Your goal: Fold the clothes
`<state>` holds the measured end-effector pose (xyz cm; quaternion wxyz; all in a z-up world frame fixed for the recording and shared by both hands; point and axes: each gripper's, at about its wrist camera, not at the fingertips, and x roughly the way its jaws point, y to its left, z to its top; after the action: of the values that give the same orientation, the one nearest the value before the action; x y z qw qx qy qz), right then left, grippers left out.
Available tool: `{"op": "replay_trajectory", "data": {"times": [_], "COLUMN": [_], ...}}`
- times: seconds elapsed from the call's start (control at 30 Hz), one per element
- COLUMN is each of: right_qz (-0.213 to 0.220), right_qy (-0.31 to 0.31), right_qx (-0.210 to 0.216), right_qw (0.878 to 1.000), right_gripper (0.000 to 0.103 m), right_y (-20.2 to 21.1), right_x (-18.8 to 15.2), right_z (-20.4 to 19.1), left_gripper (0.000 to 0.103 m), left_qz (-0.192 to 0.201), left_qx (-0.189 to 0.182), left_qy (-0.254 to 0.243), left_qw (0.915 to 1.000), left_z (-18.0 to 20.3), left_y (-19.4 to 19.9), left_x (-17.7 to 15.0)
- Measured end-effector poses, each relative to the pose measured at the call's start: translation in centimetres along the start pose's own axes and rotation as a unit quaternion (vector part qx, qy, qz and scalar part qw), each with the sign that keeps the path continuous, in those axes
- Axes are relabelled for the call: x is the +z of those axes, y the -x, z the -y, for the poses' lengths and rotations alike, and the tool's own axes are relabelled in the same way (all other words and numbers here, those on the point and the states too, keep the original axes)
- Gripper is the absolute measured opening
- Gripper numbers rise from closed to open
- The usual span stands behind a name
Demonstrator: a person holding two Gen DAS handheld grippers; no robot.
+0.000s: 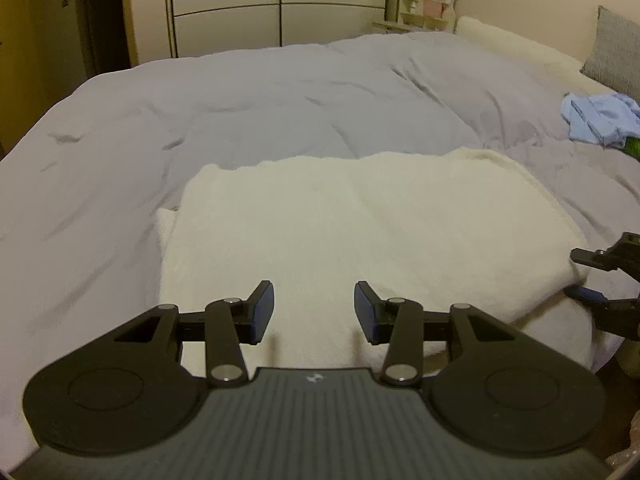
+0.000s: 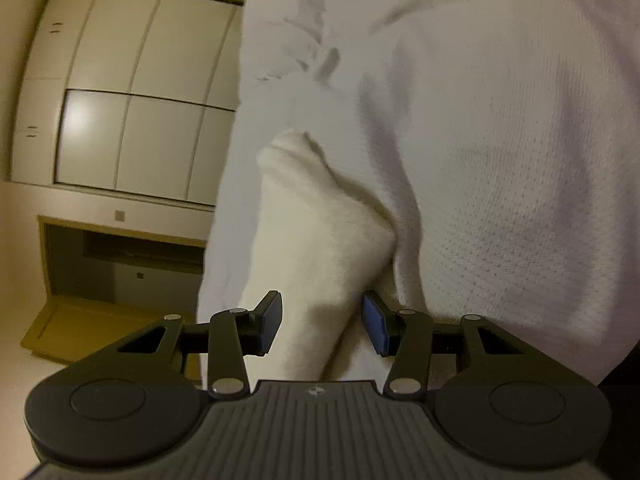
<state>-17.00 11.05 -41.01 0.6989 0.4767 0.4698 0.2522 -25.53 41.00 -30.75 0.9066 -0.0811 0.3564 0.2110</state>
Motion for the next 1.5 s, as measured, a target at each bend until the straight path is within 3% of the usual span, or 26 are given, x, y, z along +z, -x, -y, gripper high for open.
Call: {"op": "replay_trajectory", "data": {"times": [0.2, 0.23, 0.33, 0.4, 0.47, 0.57, 0.67, 0.77, 0.8, 0.9, 1.0, 1.03, 1.07, 1.1, 1.13, 1.17, 1.23, 1.3, 1.37, 1.43, 1.5], "right_qz": [0.025, 0.028, 0.040, 0.051, 0.071, 0.111, 0.121, 0.102, 0.088, 0.035, -0.033, -0.054, -0.059, -0.063, -0.069, -0.074, -0.082, -0.086, -0.075, -0.069, -0.068], "right_qy": [-0.018, -0.011, 0.071, 0.163, 0.271, 0.449, 0.582, 0.691, 0.717, 0.779, 0.814, 0.823, 0.833, 0.834, 0.832, 0.815, 0.766, 0.680, 0.576, 0.469, 0.363], "right_qx": [0.001, -0.002, -0.052, -0.105, -0.153, -0.181, -0.165, -0.121, -0.104, -0.055, -0.054, -0.059, -0.057, -0.052, -0.046, -0.035, -0.010, 0.020, 0.019, -0.021, -0.056], "right_qw": [1.000, 1.000, 0.995, 0.980, 0.948, 0.868, 0.787, 0.706, 0.684, 0.624, 0.577, 0.563, 0.548, 0.545, 0.548, 0.573, 0.638, 0.728, 0.814, 0.880, 0.928], "right_gripper": [0.043, 0.037, 0.018, 0.012, 0.011, 0.010, 0.009, 0.009, 0.009, 0.009, 0.014, 0.028, 0.036, 0.051, 0.054, 0.054, 0.054, 0.054, 0.054, 0.055, 0.056], "right_y": [-1.3, -1.4, -1.8, -2.0, -2.3, -3.0, -4.4, -6.4, -7.0, -8.8, -11.0, -11.7, -11.8, -11.5, -11.1, -10.4, -8.9, -7.4, -6.7, -7.4, -8.4], "right_x": [0.7, 0.8, 0.4, -0.6, -2.2, -6.7, -12.2, -18.4, -20.3, -25.9, -29.6, -30.6, -31.3, -31.2, -31.0, -29.8, -26.8, -22.4, -17.2, -12.8, -9.1], "right_z": [0.2, 0.0, -2.5, -5.5, -9.2, -14.7, -18.4, -20.3, -20.5, -20.0, -17.7, -16.9, -16.2, -16.1, -16.1, -16.4, -17.3, -18.0, -18.0, -16.5, -14.8], "left_gripper": [0.041, 0.042, 0.044, 0.045, 0.043, 0.040, 0.036, 0.034, 0.034, 0.034, 0.035, 0.035, 0.035, 0.035, 0.035, 0.035, 0.038, 0.043, 0.047, 0.051, 0.054], "left_qz": [-0.019, -0.024, -0.028, -0.022, -0.018, -0.013, -0.004, 0.006, 0.009, 0.016, 0.013, 0.009, 0.005, 0.001, -0.001, -0.001, -0.001, -0.002, -0.008, -0.014, -0.016], "left_qx": [-0.002, 0.001, -0.005, -0.008, -0.008, -0.018, -0.054, -0.095, -0.108, -0.134, -0.147, -0.153, -0.158, -0.164, -0.172, -0.182, -0.196, -0.208, -0.213, -0.214, -0.221], "left_qy": [-0.003, 0.002, 0.021, 0.020, 0.019, 0.037, 0.085, 0.136, 0.154, 0.195, 0.229, 0.237, 0.244, 0.252, 0.259, 0.266, 0.277, 0.285, 0.300, 0.324, 0.347], "left_qw": [0.9998, 0.9997, 0.9994, 0.9995, 0.9996, 0.9991, 0.9949, 0.9861, 0.9820, 0.9714, 0.9622, 0.9594, 0.9566, 0.9537, 0.9506, 0.9467, 0.9407, 0.9355, 0.9300, 0.9213, 0.9114], "left_z": [-1.1, -1.4, -2.6, -3.0, -3.4, -4.9, -7.3, -9.8, -10.5, -12.4, -13.5, -13.7, -13.8, -14.0, -14.0, -14.0, -14.1, -13.9, -14.0, -14.2, -14.4], "left_y": [-1.5, -1.9, -2.5, -2.4, -2.2, -1.5, -0.4, 0.7, 1.1, 1.8, 1.8, 1.6, 1.5, 1.3, 1.1, 0.9, 0.4, -0.3, -1.3, -2.7, -3.9], "left_x": [-0.8, -1.0, -1.3, -1.2, -1.1, -0.9, -1.1, -1.6, -1.9, -2.7, -3.5, -3.7, -3.9, -4.0, -4.1, -4.1, -3.7, -3.3, -3.0, -3.0, -3.0]}}
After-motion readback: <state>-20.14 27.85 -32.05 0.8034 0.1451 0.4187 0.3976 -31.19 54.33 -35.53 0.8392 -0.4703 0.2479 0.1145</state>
